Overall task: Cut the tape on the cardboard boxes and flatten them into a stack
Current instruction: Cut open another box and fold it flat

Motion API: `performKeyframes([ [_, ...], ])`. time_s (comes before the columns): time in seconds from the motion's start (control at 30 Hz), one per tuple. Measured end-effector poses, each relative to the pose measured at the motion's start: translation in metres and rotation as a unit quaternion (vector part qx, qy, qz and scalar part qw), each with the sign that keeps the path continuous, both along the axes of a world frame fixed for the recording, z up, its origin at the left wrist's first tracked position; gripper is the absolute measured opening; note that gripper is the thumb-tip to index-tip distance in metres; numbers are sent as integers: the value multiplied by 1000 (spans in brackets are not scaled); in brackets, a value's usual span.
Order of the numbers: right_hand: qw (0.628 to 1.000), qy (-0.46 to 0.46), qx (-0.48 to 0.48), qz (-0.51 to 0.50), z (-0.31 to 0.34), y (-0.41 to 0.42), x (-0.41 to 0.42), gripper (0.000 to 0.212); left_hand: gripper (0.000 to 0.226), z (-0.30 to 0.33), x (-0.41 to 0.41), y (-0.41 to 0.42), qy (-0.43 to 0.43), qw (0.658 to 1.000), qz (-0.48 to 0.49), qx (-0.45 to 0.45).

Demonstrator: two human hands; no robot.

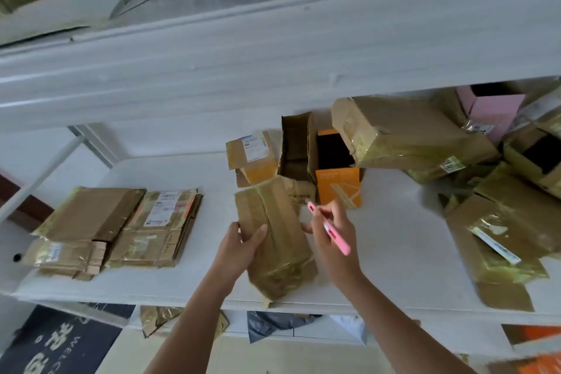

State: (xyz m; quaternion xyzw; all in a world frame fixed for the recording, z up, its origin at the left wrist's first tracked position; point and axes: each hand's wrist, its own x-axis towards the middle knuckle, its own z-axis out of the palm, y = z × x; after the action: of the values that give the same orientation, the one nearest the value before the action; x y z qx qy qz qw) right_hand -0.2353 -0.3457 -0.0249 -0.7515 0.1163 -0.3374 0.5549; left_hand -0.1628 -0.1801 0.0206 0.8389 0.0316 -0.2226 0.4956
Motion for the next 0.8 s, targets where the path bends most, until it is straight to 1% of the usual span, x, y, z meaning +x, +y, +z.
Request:
performKeyframes([
  [0.1,999,-19,11,-31,1,-6,-2,14,40,5,9,3,-46,996,-68,41],
  [0.17,998,-14,7,-64,3,-18,6,15,36,8,12,2,-42,992,-110,44],
  [0.27,995,2,7,-100,4,-33,23,12,39,12,9,-11,-26,985,-168,33],
  [0.33,994,7,-8,-108,2,-43,28,11,42,12,10,-20,-34,983,-175,38],
  [0.4,993,0,-35,-116,-2,-51,28,12,45,10,8,-27,-71,979,-174,74],
  [0.43,991,-7,-50,-125,-6,-53,25,14,50,8,4,-31,-94,972,-188,107],
  [0.47,989,-12,-62,-137,-9,-54,22,15,65,6,-1,-35,-107,960,-212,147],
  [0.53,983,-20,-67,-169,-15,-53,13,15,111,2,-15,-45,-109,928,-264,240],
  [0.57,982,-22,-54,-181,-17,-52,9,15,126,1,-20,-51,-117,911,-278,281],
  [0.6,981,-25,-34,-190,-17,-52,6,15,133,-1,-23,-56,-131,901,-283,303],
  [0.7,978,-37,7,-204,-12,-55,-4,15,130,2,-14,-65,-187,881,-292,322],
  [0.8,984,-30,25,-174,-10,-49,-18,16,128,10,7,-60,-262,829,-341,358],
])
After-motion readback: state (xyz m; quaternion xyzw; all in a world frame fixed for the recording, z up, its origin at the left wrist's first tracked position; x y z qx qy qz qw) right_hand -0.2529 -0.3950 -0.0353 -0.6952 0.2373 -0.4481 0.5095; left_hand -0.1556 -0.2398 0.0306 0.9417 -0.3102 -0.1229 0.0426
